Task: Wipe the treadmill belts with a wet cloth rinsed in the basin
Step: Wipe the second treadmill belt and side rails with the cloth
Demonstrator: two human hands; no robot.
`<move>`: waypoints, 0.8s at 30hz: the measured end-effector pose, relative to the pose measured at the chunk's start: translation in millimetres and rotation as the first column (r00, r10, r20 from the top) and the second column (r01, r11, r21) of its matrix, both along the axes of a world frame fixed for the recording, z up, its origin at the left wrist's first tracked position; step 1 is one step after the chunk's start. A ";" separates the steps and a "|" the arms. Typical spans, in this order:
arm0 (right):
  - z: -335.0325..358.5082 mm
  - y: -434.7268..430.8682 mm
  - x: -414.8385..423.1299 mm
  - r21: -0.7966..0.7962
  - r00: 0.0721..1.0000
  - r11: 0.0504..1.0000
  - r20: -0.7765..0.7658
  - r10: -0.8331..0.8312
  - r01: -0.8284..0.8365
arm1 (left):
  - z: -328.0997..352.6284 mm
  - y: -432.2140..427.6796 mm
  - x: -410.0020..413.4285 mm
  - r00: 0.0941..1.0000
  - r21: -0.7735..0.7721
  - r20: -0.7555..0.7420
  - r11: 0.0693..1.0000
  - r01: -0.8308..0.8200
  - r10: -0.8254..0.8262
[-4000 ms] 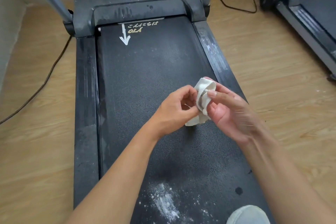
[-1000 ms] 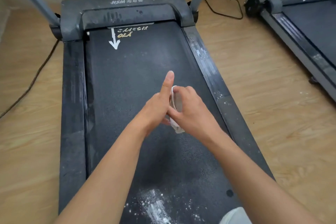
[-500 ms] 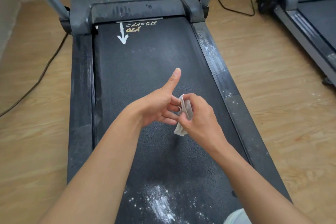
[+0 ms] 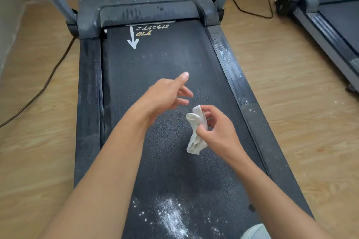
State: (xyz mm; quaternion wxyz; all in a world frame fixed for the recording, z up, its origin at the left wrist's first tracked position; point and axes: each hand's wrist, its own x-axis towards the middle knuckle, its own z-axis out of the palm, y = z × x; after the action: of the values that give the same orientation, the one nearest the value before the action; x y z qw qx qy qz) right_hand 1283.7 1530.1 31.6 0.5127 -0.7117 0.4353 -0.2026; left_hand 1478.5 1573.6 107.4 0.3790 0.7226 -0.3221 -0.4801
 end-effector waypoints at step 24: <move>-12.1 -18.8 -18.6 0.738 0.913 0.674 0.270 -0.305 0.007 | -82.7 25.3 -34.6 0.974 -0.232 0.013 0.948 -0.217 0.226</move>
State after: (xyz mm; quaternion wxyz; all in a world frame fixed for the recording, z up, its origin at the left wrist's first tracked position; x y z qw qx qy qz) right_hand 1265.1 1511.3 19.6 0.8041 -0.3588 0.4346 -0.1891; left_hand 1444.0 1599.0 24.7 0.5049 0.7150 -0.2996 -0.3796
